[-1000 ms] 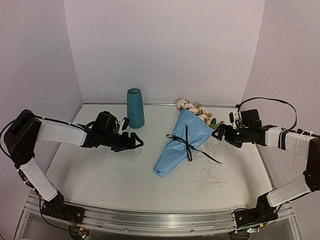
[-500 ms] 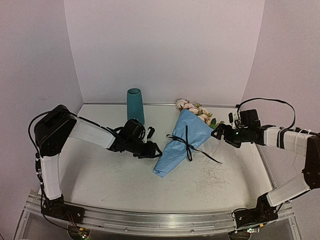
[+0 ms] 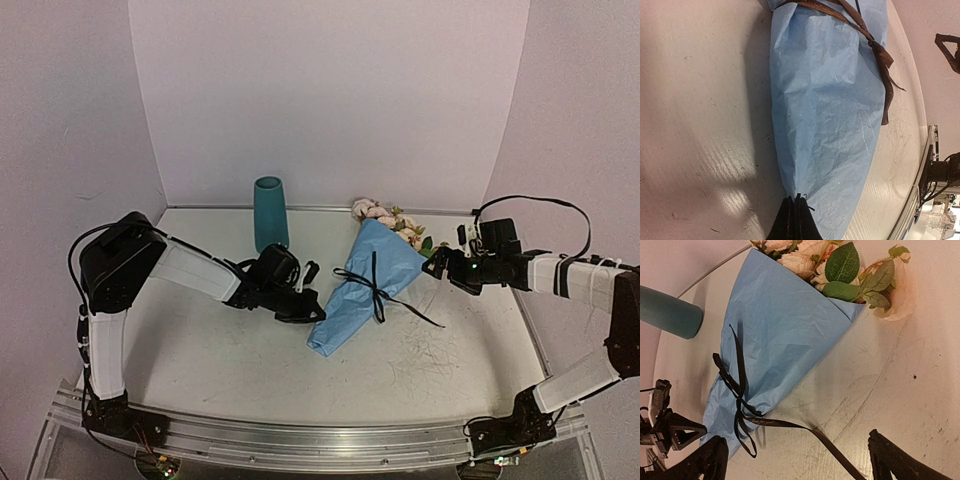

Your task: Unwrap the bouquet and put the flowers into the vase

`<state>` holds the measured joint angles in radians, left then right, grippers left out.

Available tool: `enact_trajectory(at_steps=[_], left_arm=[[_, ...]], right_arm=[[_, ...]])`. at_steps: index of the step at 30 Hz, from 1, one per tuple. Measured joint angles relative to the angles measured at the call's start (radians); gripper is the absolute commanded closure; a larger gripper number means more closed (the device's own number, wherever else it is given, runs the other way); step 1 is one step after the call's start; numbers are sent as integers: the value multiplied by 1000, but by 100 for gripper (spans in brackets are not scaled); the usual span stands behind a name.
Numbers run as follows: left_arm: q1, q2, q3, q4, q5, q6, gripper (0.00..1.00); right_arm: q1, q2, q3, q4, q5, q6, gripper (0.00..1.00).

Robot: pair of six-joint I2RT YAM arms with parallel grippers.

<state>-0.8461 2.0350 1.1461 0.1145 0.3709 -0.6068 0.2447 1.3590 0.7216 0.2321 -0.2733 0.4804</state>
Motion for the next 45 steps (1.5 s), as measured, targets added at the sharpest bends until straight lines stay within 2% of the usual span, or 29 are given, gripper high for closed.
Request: enact_trajectory(at_steps=[6, 16, 20, 26, 28, 31, 34, 40, 45], left_arm=[[-2, -4, -9, 5, 1, 0, 100], [-28, -103, -140, 18, 0, -3, 100], [-70, -129, -164, 18, -12, -19, 100], [-191, -142, -168, 18, -68, -62, 97], [-232, -142, -168, 18, -89, -78, 90], [-272, -142, -168, 17, -119, -102, 66], [-293, -151, -173, 17, -163, -117, 52], [-298, -236, -207, 11, -273, -123, 50], [-298, -321, -205, 9, -368, -82, 44]], right_arm=[[0, 18, 0, 5, -6, 18, 2], [27, 97, 2, 56, -11, 74, 4], [59, 132, 10, 73, -7, 98, 5], [86, 147, 11, 91, 24, 131, 8], [86, 147, 11, 94, 43, 142, 8], [86, 147, 10, 98, 70, 150, 8], [86, 149, 10, 98, 85, 153, 9], [86, 187, 9, 105, 87, 153, 9], [86, 191, -2, 109, 87, 153, 9]])
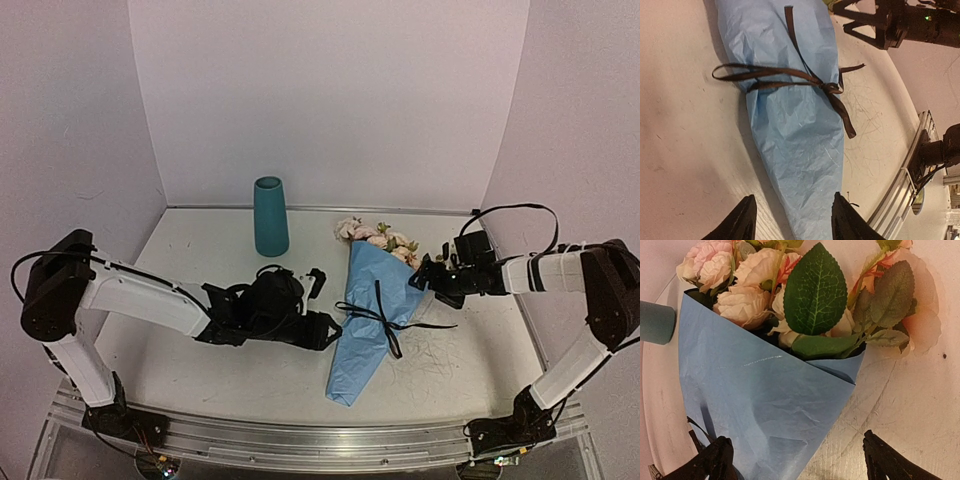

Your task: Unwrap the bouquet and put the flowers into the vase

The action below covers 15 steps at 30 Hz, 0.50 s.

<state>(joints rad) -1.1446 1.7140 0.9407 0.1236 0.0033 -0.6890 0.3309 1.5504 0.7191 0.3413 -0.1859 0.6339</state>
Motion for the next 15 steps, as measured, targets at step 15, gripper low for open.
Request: enact_trajectory(at_steps=[15], left_arm=[[46, 210, 475, -144, -137, 149, 35]], right_arm=[[0, -229, -110, -148, 156, 19, 10]])
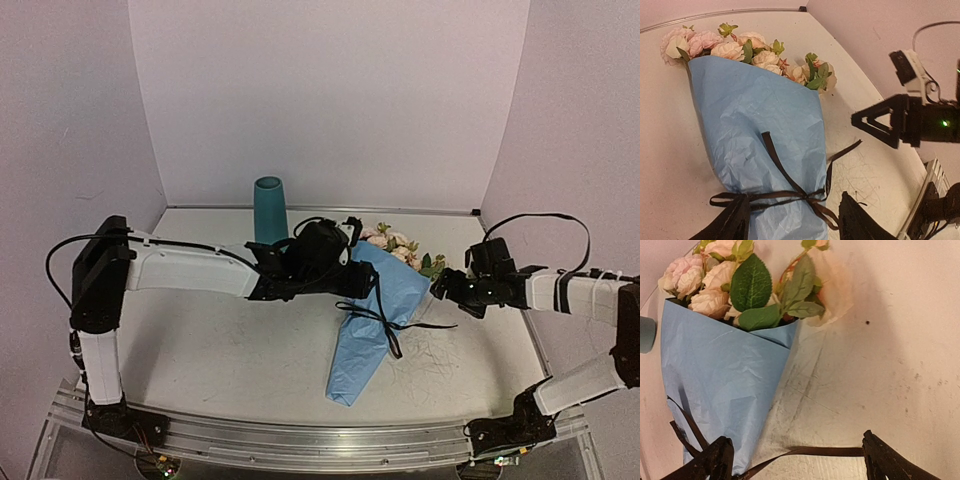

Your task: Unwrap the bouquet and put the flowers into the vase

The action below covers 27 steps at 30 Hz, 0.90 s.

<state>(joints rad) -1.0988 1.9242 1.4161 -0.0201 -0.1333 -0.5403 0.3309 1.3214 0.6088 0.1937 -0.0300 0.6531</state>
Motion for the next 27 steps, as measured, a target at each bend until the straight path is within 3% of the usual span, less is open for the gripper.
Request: enact_trajectory(at_steps=[13, 22, 27], left_arm=[[85, 277, 336, -156, 117, 70, 39], [124, 402, 488, -199, 235, 69, 44], [121, 443, 534, -230, 229, 65, 54]], right_arm=[[0, -270, -88, -206, 132, 115, 12], [0, -282, -89, -315, 197, 209, 17], [0, -267, -89, -333, 212, 216, 18]])
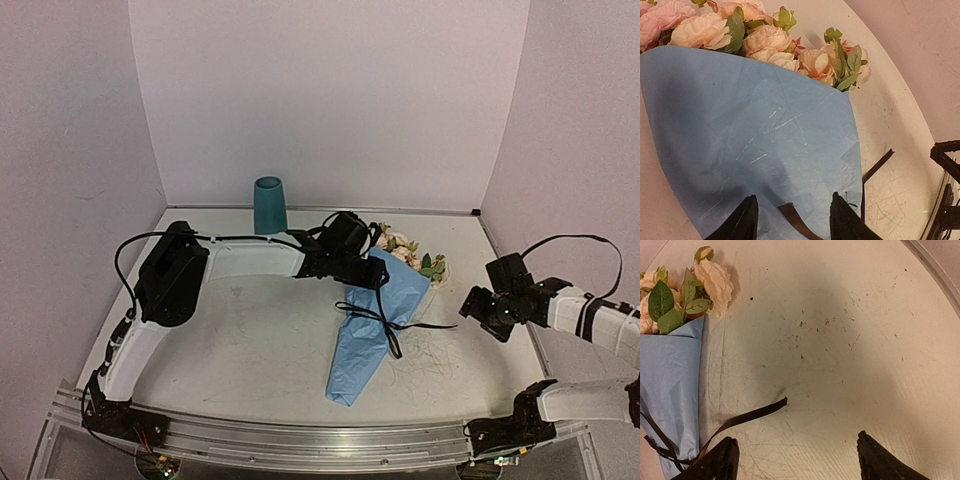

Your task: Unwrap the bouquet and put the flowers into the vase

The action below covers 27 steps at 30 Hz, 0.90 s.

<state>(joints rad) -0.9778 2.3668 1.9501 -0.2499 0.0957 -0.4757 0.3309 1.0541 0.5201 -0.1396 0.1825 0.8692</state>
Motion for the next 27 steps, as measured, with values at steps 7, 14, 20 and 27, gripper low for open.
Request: enact_trajectory(at_steps=[7, 14, 20, 27], left_arm=[[-3, 38, 38, -14, -3, -5, 68], [-3, 75, 66, -15, -1, -19, 99], [-2, 75, 69, -22, 10, -9, 100], [-2, 58, 55, -20, 37, 4, 100]], right_arm=[[0, 42, 0, -3, 3, -1, 22], [0, 84, 5, -3, 7, 16, 25], [0, 158, 40, -3, 9, 23, 26], [0, 216, 71, 6, -3, 24, 35]])
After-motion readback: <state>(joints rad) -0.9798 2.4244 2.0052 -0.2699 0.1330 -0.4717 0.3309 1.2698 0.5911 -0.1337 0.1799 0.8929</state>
